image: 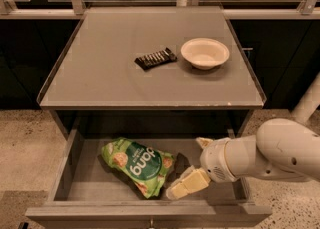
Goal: Pick green rice chip bag from top drawer and place on counter
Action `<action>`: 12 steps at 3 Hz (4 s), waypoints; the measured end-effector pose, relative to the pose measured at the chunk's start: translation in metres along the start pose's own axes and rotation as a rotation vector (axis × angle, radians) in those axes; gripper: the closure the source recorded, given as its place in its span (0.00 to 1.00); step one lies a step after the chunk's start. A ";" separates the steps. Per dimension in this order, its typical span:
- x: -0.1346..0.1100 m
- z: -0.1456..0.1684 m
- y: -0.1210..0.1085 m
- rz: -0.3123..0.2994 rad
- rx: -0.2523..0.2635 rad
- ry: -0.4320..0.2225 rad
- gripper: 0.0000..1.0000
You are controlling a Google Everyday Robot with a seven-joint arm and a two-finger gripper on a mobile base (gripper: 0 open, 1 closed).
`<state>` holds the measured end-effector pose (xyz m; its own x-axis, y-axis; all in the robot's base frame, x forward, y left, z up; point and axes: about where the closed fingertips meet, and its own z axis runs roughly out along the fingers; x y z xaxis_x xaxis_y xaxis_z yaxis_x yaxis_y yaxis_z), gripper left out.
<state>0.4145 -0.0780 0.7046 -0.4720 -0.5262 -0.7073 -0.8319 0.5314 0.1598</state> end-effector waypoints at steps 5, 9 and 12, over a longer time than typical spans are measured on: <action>-0.027 0.082 -0.013 0.022 -0.032 -0.170 0.00; -0.025 0.164 0.006 0.045 -0.159 -0.208 0.00; -0.025 0.164 0.006 0.045 -0.160 -0.208 0.66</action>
Offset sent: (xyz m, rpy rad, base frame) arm 0.0111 0.0229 -0.0151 0.0518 0.0037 0.0121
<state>0.4691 0.0475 0.6106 -0.4533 -0.3483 -0.8205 -0.8548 0.4307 0.2894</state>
